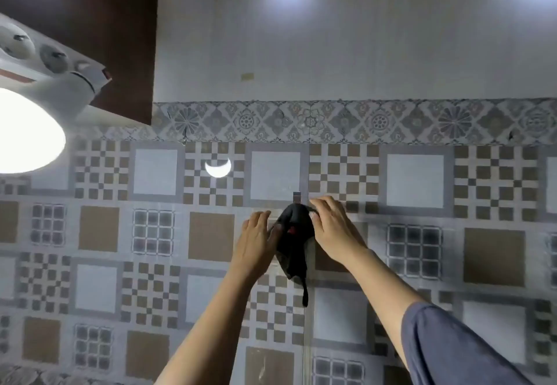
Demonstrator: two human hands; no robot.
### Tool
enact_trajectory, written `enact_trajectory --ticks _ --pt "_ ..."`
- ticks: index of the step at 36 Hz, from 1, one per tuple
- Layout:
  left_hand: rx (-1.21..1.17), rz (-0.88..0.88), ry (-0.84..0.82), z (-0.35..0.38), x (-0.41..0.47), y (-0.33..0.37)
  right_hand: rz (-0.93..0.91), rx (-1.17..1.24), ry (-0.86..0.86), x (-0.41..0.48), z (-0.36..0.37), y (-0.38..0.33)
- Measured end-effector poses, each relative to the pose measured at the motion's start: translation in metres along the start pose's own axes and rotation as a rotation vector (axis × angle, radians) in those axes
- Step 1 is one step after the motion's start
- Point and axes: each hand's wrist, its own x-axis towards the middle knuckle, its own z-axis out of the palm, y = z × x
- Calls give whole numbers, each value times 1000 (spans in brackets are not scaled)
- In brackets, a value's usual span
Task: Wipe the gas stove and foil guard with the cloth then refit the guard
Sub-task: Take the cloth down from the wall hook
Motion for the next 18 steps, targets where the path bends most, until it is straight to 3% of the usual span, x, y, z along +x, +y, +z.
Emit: enact_trajectory --ticks 11,18 --pt "-245 -79 241 52 16 -31 120 77 165 31 51 22" --pt "-294 -98 255 53 22 -22 168 148 232 43 44 18"
